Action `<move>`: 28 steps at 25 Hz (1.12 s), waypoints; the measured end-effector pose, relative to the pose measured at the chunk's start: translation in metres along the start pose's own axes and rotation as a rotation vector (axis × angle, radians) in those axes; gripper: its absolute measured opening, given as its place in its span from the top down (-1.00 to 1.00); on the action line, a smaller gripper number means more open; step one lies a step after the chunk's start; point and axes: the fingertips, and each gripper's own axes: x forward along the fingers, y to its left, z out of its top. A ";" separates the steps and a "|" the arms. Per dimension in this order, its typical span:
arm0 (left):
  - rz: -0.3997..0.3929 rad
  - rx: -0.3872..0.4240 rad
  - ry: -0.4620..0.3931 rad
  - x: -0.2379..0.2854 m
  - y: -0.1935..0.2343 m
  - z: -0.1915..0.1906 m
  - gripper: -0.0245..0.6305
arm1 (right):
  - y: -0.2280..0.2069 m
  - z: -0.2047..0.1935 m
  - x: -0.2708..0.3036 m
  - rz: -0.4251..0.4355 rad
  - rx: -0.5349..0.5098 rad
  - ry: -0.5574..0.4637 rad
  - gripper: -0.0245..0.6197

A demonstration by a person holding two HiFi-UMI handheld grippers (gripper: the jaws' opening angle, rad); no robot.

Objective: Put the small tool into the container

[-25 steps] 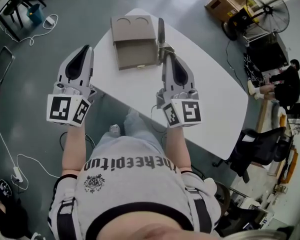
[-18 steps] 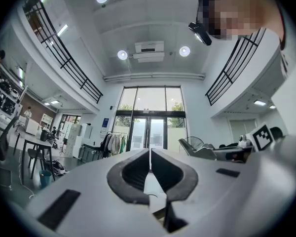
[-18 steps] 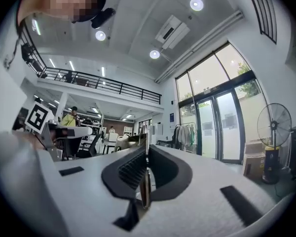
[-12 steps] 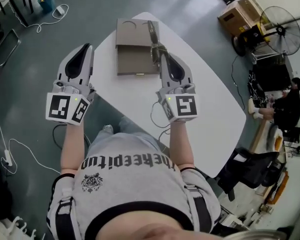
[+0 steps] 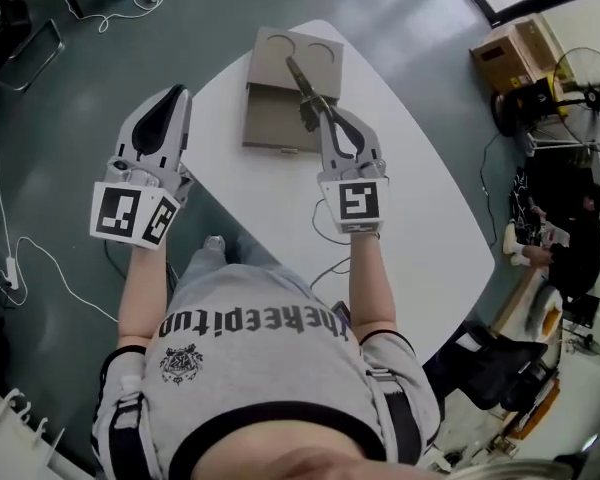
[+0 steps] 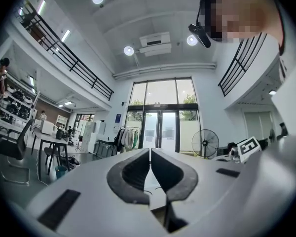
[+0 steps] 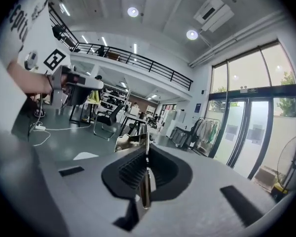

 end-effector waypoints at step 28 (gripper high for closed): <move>0.125 0.017 0.142 -0.012 0.027 -0.045 0.89 | 0.069 -0.187 0.093 0.253 -0.395 0.406 0.91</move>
